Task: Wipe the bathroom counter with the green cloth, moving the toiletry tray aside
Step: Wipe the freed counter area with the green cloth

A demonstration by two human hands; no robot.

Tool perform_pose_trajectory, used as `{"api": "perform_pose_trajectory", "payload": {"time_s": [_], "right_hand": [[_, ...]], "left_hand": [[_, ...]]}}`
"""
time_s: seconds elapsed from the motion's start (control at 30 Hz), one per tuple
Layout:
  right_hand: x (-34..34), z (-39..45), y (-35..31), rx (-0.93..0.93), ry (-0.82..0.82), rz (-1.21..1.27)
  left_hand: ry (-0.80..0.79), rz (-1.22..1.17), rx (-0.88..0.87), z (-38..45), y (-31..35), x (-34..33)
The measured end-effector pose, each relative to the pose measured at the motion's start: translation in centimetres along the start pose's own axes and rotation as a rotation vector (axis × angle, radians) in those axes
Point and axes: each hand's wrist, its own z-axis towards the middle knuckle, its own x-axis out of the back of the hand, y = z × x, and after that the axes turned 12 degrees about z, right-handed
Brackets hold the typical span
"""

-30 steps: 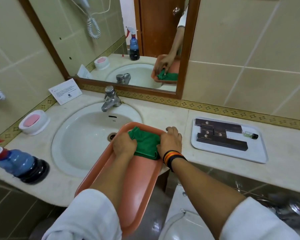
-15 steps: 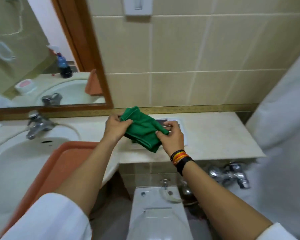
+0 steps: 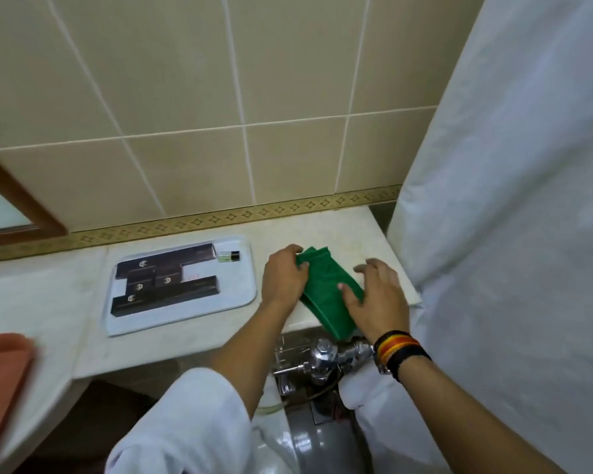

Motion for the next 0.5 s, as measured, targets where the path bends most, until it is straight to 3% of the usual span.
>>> {"api": "perform_pose_trajectory", "payload": {"time_s": [0.1, 0.17, 0.37, 0.5], "right_hand": [[-3.4, 2.6, -1.1, 0.271, -0.332, -0.071], [-6.4, 4.1, -2.0, 0.355, -0.460, -0.157], [-9.7, 11.9, -2.8, 0.344, -0.474, -0.122], [-6.3, 14.5, 2.0, 0.118, -0.340, -0.151]], "left_hand": [[0.138, 0.052, -0.048, -2.0, -1.6, -1.2], [0.194, 0.078, -0.120, -3.4, -2.8, -1.5], [0.166, 0.286, -0.226, -3.0, -5.4, -2.4], [0.126, 0.376, -0.283, -1.3, -4.4, -3.8]]}}
